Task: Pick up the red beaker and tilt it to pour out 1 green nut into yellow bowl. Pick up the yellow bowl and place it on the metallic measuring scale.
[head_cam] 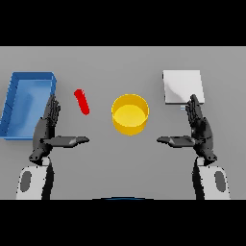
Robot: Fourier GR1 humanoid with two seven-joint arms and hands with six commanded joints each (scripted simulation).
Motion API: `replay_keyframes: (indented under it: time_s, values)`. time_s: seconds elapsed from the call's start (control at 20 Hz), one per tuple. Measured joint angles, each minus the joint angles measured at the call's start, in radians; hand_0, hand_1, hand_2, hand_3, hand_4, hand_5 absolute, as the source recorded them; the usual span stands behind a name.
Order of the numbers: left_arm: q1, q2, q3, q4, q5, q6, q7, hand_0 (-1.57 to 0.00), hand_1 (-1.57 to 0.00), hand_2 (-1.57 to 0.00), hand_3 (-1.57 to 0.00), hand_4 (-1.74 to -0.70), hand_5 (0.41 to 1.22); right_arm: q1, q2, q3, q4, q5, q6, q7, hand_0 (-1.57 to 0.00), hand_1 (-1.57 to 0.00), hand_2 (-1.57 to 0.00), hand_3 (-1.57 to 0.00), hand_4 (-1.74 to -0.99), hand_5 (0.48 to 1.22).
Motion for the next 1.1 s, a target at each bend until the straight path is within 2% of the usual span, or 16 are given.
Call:
replay_keyframes:
  time_s: [0.3,0.35,0.4,0.5,0.65,0.8,0.85,0.95,1.0,1.1]
  values:
    - [0.029,0.011,0.002,-0.011,0.009,-0.014,-0.017,0.00,0.00,0.00,0.00,-1.15,0.599,0.020,0.009,0.012,-0.018,0.010,-0.008,-0.011,0.00,0.00,0.00,0.00,-1.167,0.599]
    - [0.058,0.037,-0.024,-0.048,-0.029,-0.021,-0.036,0.00,0.00,0.00,0.00,-1.16,0.599,0.054,-0.026,0.064,-0.054,0.135,-0.043,-0.085,0.00,0.00,0.00,0.00,-1.163,0.595]
    - [0.082,0.048,-0.049,-0.091,-0.053,-0.027,-0.035,0.00,0.00,0.00,0.00,-1.16,0.599,0.079,-0.037,0.098,-0.071,0.214,-0.068,-0.103,0.00,0.00,0.00,0.00,-1.162,0.594]
    - [0.108,0.072,-0.068,-0.134,-0.077,-0.033,0.001,0.00,0.00,0.00,0.00,-1.16,0.599,0.104,-0.047,0.131,-0.099,0.292,-0.096,-0.093,0.00,0.00,0.00,0.00,-1.159,0.590]
    - [0.125,0.076,-0.090,-0.161,-0.097,-0.036,0.027,0.00,0.00,0.00,0.00,-1.16,0.603,0.107,-0.043,0.136,-0.117,0.307,-0.106,-0.067,0.00,0.00,0.00,0.00,-1.183,0.596]
    - [0.117,0.080,-0.105,-0.156,-0.124,-0.034,0.055,0.00,0.00,0.00,0.00,-1.16,0.604,0.128,-0.033,0.144,-0.123,0.292,-0.094,-0.084,0.00,0.00,0.00,0.00,-1.212,0.607]
    - [0.084,0.071,-0.104,-0.119,-0.133,-0.027,0.067,0.00,0.00,0.00,0.00,-1.17,0.605,0.141,-0.031,0.151,-0.143,0.284,-0.083,-0.092,0.00,0.00,0.00,0.00,-1.224,0.611]
    - [0.038,0.060,-0.105,-0.045,-0.151,-0.020,0.044,0.00,0.00,0.00,0.00,-1.21,0.615,0.129,-0.033,0.147,-0.137,0.282,-0.082,-0.080,0.00,0.00,0.00,0.00,-1.236,0.623]
    - [0.000,0.056,-0.095,-0.003,-0.150,-0.016,0.041,0.00,0.00,0.00,0.00,-1.22,0.622,0.135,-0.053,0.139,-0.152,0.279,-0.074,-0.086,0.00,0.00,0.00,0.00,-1.246,0.627]
    - [-0.048,0.058,-0.087,0.075,-0.173,-0.003,0.013,0.00,0.00,0.00,0.00,-1.23,0.629,0.126,-0.045,0.143,-0.148,0.277,-0.072,-0.076,0.00,0.00,0.00,0.00,-1.260,0.633]
